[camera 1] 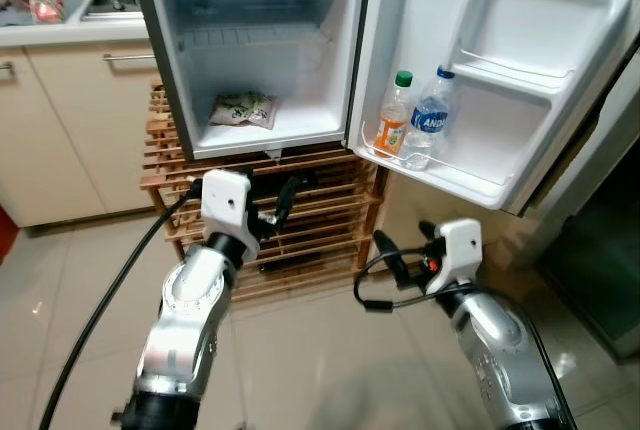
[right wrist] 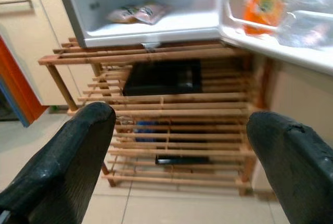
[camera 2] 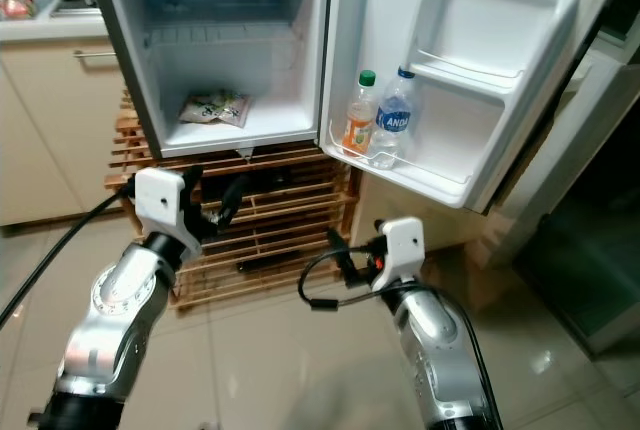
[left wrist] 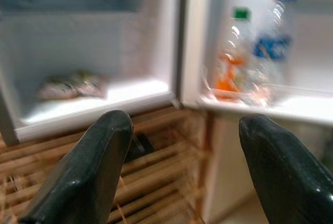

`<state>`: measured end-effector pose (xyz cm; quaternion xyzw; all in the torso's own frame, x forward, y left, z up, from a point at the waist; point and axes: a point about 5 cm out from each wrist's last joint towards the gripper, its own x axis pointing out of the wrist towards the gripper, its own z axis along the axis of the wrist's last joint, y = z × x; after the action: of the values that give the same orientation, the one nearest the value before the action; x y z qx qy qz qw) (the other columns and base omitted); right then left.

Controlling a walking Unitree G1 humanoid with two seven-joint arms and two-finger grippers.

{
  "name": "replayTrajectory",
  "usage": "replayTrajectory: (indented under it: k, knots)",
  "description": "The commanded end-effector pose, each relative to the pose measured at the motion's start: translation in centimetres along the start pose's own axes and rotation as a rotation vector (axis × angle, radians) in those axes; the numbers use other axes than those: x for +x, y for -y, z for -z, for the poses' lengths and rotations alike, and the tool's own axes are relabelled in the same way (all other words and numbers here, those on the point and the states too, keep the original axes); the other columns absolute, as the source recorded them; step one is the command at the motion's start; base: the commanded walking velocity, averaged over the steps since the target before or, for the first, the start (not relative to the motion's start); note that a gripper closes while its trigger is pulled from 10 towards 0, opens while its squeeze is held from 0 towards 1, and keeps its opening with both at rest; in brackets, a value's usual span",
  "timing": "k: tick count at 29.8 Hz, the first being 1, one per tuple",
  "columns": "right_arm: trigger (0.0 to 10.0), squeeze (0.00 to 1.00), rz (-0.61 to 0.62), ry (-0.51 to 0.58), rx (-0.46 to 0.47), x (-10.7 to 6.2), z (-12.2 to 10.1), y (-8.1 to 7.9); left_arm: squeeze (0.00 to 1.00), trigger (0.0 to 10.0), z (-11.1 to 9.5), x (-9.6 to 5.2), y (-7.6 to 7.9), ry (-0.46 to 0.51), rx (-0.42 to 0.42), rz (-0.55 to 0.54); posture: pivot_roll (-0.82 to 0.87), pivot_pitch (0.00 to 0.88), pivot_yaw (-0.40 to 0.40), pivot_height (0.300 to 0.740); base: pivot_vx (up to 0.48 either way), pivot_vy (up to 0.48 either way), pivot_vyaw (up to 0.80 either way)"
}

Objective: Restocking fridge

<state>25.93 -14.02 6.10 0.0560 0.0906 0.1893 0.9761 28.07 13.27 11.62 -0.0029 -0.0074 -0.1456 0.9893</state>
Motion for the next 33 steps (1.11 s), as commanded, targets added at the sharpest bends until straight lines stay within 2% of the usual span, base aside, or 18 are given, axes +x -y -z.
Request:
replayTrajectory:
  k: [1,8,12,18,20,21,22,23,25,26,27,28,30,31,32,33]
  knots:
    - [10.0,0.01,0.017,0.016,-0.021,0.1,-0.6,0.4,0.0,10.0,-0.8,0.6,0.1,0.025,0.011,0.01,-0.17,0.0,0.007,0.74,0.251,-0.405,0.61]
    - [10.0,0.01,0.028,0.011,-0.027,-0.1,-0.4,0.6,0.0,10.0,-0.6,1.1,0.0,0.016,0.008,0.007,-0.17,0.0,0.008,0.74,0.261,-0.401,0.61]
    - [10.0,0.0,0.063,0.008,-0.047,0.0,-0.4,1.1,0.0,10.0,-0.4,1.2,0.1,0.014,0.011,0.014,-0.18,0.0,0.01,0.74,0.262,-0.398,0.0]
    - [10.0,0.0,0.084,0.002,-0.03,-0.6,0.2,1.6,0.0,10.0,-0.2,1.1,0.4,0.011,0.007,0.024,-0.18,0.0,0.009,0.74,0.262,-0.398,0.0]
    - [10.0,0.0,0.088,-0.106,-0.044,-1.9,2.8,2.2,0.0,10.0,0.1,1.0,0.5,0.004,0.006,0.032,-0.18,0.0,0.007,0.74,0.262,-0.399,0.0]
    - [10.0,0.0,0.088,-0.106,-0.044,-1.9,2.8,2.2,0.0,10.0,0.1,1.0,0.5,0.004,0.006,0.032,-0.18,0.0,0.007,0.74,0.262,-0.401,0.0]
    - [10.0,0.0,0.089,-0.154,-0.049,-2.4,3.8,2.5,0.0,10.0,0.2,1.0,0.5,0.001,0.007,0.034,-0.18,0.0,0.007,0.74,0.262,-0.401,0.0]
    - [10.0,0.0,0.147,-0.324,-0.033,-4.2,7.2,3.7,0.0,10.0,0.7,1.0,0.4,-0.029,0.013,0.033,-0.17,0.0,0.007,0.74,0.337,0.0,0.0]
    - [10.0,0.0,0.215,-0.57,-0.037,-6.9,10.9,5.3,0.0,10.0,1.8,1.0,0.0,-0.089,0.033,0.026,-0.17,0.0,0.011,0.74,0.0,0.0,0.0]
    - [10.0,0.0,0.251,-0.652,-0.062,-8.0,11.9,6.1,0.0,10.0,2.6,0.9,-0.2,-0.134,0.048,0.025,-0.17,0.0,0.011,0.74,0.0,0.0,0.0]
    - [10.0,0.0,0.251,-0.652,-0.062,-8.0,11.9,6.1,0.0,10.0,2.6,0.9,-0.2,-0.134,0.048,0.025,-0.17,0.0,0.011,0.74,0.0,0.0,0.0]
    - [10.0,0.0,0.312,-0.701,-0.067,-9.0,12.4,6.9,0.0,10.0,3.5,0.8,-0.5,-0.181,0.073,0.018,-0.17,0.0,0.013,0.74,0.0,0.0,0.0]
    - [10.0,0.0,0.467,-0.725,-0.063,-10.3,12.5,8.8,0.0,10.0,4.7,0.6,-1.3,-0.247,0.078,-0.01,-0.17,0.0,0.019,0.74,0.0,0.0,0.0]
    - [10.0,0.0,0.574,-0.718,-0.08,-10.7,12.0,10.3,0.0,10.0,5.6,0.4,-1.8,-0.304,0.088,-0.025,-0.17,0.0,0.024,0.74,0.0,0.0,0.0]
    - [10.0,0.0,0.574,-0.718,-0.08,-10.7,12.0,10.3,0.0,10.0,5.6,0.4,-1.8,-0.304,0.088,-0.025,-0.17,0.0,0.024,0.74,0.0,0.0,0.0]
    - [10.0,0.0,0.659,-0.703,-0.114,-10.7,11.1,11.6,0.0,10.0,6.5,0.2,-2.2,-0.374,0.106,-0.034,-0.18,0.0,0.026,0.74,0.0,0.0,0.0]
